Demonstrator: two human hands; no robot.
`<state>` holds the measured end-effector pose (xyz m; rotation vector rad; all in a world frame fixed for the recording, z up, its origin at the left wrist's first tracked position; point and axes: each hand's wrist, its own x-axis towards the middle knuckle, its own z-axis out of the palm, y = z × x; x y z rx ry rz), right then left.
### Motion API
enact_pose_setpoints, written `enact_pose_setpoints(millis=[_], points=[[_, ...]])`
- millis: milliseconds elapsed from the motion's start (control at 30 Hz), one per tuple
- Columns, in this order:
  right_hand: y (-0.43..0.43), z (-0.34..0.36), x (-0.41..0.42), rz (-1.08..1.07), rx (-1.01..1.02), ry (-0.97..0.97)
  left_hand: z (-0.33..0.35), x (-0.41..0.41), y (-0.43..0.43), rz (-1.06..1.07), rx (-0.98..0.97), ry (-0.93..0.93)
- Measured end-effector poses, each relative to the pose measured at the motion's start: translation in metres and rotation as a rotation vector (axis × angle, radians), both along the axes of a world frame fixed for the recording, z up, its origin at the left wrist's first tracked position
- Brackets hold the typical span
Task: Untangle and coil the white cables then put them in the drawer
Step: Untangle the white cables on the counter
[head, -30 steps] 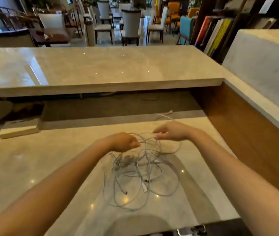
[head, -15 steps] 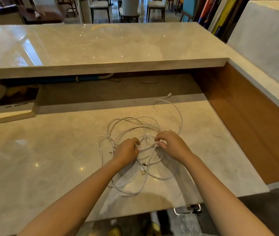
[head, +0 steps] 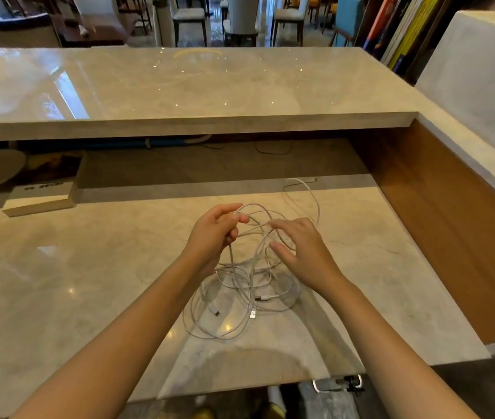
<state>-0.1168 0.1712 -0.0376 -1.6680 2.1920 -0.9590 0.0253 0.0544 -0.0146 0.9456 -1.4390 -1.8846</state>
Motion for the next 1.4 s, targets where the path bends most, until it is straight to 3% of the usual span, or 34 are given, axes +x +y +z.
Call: enact_pose_setpoints(millis=[133, 300, 433, 567, 667, 833, 1000, 1100, 1233, 1400], points=[[-0.022, 0.022, -0.002, -0.127, -0.101, -0.081, 0.024, 0.000, -0.003, -0.068, -0.076, 0.030], [-0.045, 0.031, -0.011, -0.087, -0.059, -0.093, 0.030, 0.001, -0.012, -0.109, -0.181, 0.004], [-0.046, 0.022, -0.015, -0.171, -0.059, -0.122, -0.010, 0.014, -0.025, -0.124, -0.335, -0.315], [-0.049, 0.018, -0.025, -0.297, -0.067, -0.086, -0.061, 0.044, -0.032, -0.410, -0.611, -0.836], [-0.052, 0.018, -0.034, -0.358, -0.031, -0.076, -0.077, 0.058, -0.029, -0.457, -0.820, -0.960], [-0.053, 0.014, -0.029, -0.302, 0.077, -0.025, -0.080, 0.057, -0.016, -0.384, -0.942, -0.959], [-0.035, 0.012, -0.008, -0.245, 0.072, -0.069, -0.078, 0.060, -0.016, -0.299, -0.787, -0.822], [-0.022, 0.012, 0.009, -0.170, 0.031, -0.062, -0.065, 0.057, -0.012, -0.122, -0.817, -0.739], [-0.018, 0.009, 0.025, 0.011, 0.080, -0.117, -0.035, 0.045, -0.005, -0.049, -0.772, -0.567], [-0.039, 0.028, 0.026, 0.083, 0.018, 0.015, 0.001, 0.035, -0.003, 0.004, -0.983, -0.497]])
